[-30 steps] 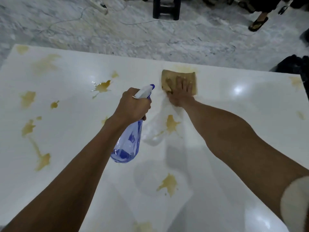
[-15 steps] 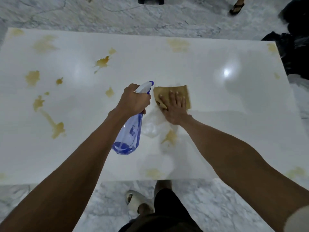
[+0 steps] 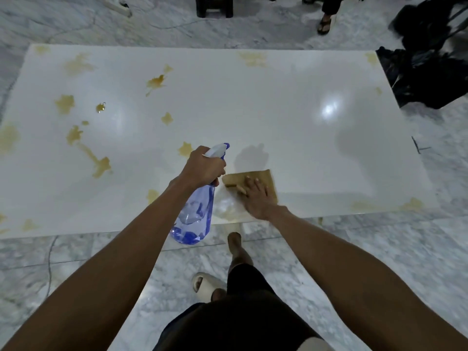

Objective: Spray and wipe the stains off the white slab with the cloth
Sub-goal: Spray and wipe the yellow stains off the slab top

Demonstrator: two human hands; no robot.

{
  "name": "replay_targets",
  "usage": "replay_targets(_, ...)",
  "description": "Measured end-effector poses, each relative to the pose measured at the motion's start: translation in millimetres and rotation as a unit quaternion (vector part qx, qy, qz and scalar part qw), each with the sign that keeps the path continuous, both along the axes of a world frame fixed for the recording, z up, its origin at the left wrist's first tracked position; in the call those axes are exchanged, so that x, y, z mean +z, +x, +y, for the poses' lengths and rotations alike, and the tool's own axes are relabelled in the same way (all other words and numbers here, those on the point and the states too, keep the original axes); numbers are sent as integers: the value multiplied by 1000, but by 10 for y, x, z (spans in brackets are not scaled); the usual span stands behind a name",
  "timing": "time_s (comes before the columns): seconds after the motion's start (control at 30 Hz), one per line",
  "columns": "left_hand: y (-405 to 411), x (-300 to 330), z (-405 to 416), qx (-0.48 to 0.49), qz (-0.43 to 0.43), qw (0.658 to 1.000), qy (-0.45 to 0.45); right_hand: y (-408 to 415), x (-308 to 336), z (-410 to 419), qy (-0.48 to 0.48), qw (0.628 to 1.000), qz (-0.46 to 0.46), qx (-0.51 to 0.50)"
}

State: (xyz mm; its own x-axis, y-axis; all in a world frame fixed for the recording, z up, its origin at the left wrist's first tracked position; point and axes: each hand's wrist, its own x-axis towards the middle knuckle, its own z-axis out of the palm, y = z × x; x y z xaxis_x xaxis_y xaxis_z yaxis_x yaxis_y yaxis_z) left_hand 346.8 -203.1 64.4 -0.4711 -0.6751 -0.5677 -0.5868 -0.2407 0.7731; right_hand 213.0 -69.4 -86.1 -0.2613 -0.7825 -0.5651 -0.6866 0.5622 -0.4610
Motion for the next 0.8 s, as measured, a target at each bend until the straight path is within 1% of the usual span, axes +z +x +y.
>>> replay_targets(0.03,-5,19,-40,0,-1,1000,-2,-91,138,-107,-47,990,-100,-92)
replay_targets(0.07,-19,29,-106,4,-1,1000,-7,-189,258,-217,-84,962,-181,-188)
replay_targets(0.1,-43,45,-199,12,-1,1000,-13,-316,366,-343,-111,937,-219,-248)
replay_targets(0.17,-79,83,-423,31,-1,999,-23,-585,556,-673,-121,925,-221,-285)
replay_targets(0.23,-114,119,-690,51,6,998,-27,-817,669,-1122,-131,916,-230,-300)
replay_targets(0.3,-150,129,-984,69,8,997,-30,-967,774,-1683,-144,925,-216,-277)
replay_targets(0.4,-200,99,-1449,105,6,994,-34,-1084,864,-2630,-191,951,-147,-195)
replay_targets(0.47,-196,20,-1781,126,8,991,-42,-1157,820,-3324,-201,975,-44,-88)
replay_targets(0.5,-181,-31,-1928,136,8,989,-50,-1194,763,-3655,-203,978,22,-40)
replay_targets(0.57,-114,-164,-2187,153,4,986,-73,-1215,515,-4232,-180,974,135,31)
replay_targets(0.6,-71,-224,-2265,158,0,984,-80,-1182,376,-4419,-148,972,170,63)
replay_targets(0.63,-24,-275,-2304,164,-5,983,-82,-1129,243,-4524,-106,972,186,92)
replay_targets(0.7,80,-381,-2387,167,-17,983,-77,-987,-56,-4575,-17,978,179,106)
replay_targets(0.73,135,-413,-2402,165,-21,983,-74,-916,-180,-4518,7,978,180,101)
replay_targets(0.8,273,-449,-2391,163,-22,984,-67,-758,-292,-4314,19,978,185,97)
